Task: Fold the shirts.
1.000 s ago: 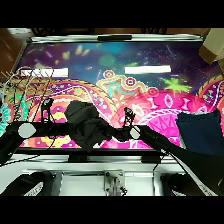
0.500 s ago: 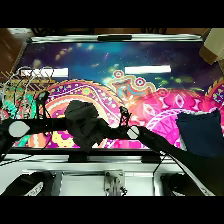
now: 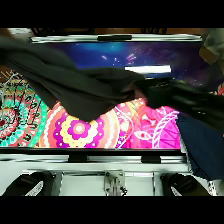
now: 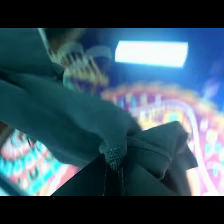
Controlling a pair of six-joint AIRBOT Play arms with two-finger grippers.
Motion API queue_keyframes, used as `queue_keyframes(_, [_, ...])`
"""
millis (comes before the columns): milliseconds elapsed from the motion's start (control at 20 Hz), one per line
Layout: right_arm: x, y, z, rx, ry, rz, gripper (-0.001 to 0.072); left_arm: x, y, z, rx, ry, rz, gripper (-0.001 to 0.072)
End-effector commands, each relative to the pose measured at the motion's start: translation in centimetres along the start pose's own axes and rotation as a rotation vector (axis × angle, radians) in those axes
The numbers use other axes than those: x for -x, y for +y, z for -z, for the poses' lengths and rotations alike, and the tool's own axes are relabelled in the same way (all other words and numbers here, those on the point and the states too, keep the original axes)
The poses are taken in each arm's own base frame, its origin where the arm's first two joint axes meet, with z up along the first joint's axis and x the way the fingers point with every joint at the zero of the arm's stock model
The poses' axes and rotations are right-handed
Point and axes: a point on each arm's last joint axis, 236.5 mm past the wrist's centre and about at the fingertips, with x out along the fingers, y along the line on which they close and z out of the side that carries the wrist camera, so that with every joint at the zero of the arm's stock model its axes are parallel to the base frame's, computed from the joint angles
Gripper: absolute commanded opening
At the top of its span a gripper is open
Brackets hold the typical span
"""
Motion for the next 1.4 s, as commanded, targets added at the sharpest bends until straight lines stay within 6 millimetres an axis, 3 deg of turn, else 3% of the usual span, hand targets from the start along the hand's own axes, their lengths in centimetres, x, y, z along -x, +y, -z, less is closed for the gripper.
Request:
queue_keyframes(0, [10.9, 2.9, -6.8, 0.091, -0.258, 0.022, 0.0075, 6.9, -3.0, -7.1, -0.03, -0.218, 0.034, 0.0042])
queue_keyframes(100, [11.8, 2.8, -6.9, 0.108, -0.26, 0.04, 0.0075, 6.6, -2.6, -5.5, -0.035, -0.154, 0.016, 0.0041])
queue_keyframes(200, [11.0, 0.7, -5.0, 0.123, -0.167, 0.12, 0.0076, 5.2, -0.8, -1.8, -0.04, 0.002, -0.04, 0.0041])
queue_keyframes(350, [9.7, -5.7, 1.5, 0.112, 0.161, 0.357, 0.0076, 2.9, 3.0, 5.4, -0.029, 0.265, -0.151, 0.0041])
queue_keyframes(450, [8.8, -9.7, 5.6, 0.116, 0.363, 0.494, 0.0076, 0.5, 4.3, 10.6, 0.013, 0.413, -0.162, 0.0042])
queue_keyframes(550, [6.4, -12.6, 8.4, 0.128, 0.46, 0.554, 0.0076, -2.3, 4.6, 17.4, 0.094, 0.571, -0.127, 0.0042])
queue_keyframes(700, [0.1, -15.6, 12.8, 0.057, 0.502, 0.558, 0.0076, -6.9, 3.8, 28.2, 0.286, 0.696, -0.039, 0.0042])
queue_keyframes(800, [-4.0, -18.0, 16.7, -0.04, 0.518, 0.582, 0.0076, -9.8, 4.0, 33.0, 0.446, 0.636, -0.036, 0.0043])
queue_keyframes(950, [-7.3, -20.9, 21.9, -0.139, 0.624, 0.653, 0.0076, -12.2, 6.5, 35.4, 0.572, 0.476, -0.112, 0.0043])
queue_keyframes(1150, [-9.9, -21.7, 28.0, -0.31, 0.771, 0.681, 0.0077, -11.9, 7.3, 38.5, 0.605, 0.49, -0.153, 0.0043])
queue_keyframes(1250, [-11.0, -21.3, 29.8, -0.37, 0.807, 0.66, 0.0077, -11.6, 7.4, 39.6, 0.611, 0.51, -0.161, 0.0043])
queue_keyframes(1350, [-11.5, -21.1, 29.7, -0.381, 0.792, 0.647, 0.0077, -11.4, 7.4, 40.2, 0.614, 0.523, -0.165, 0.0043])
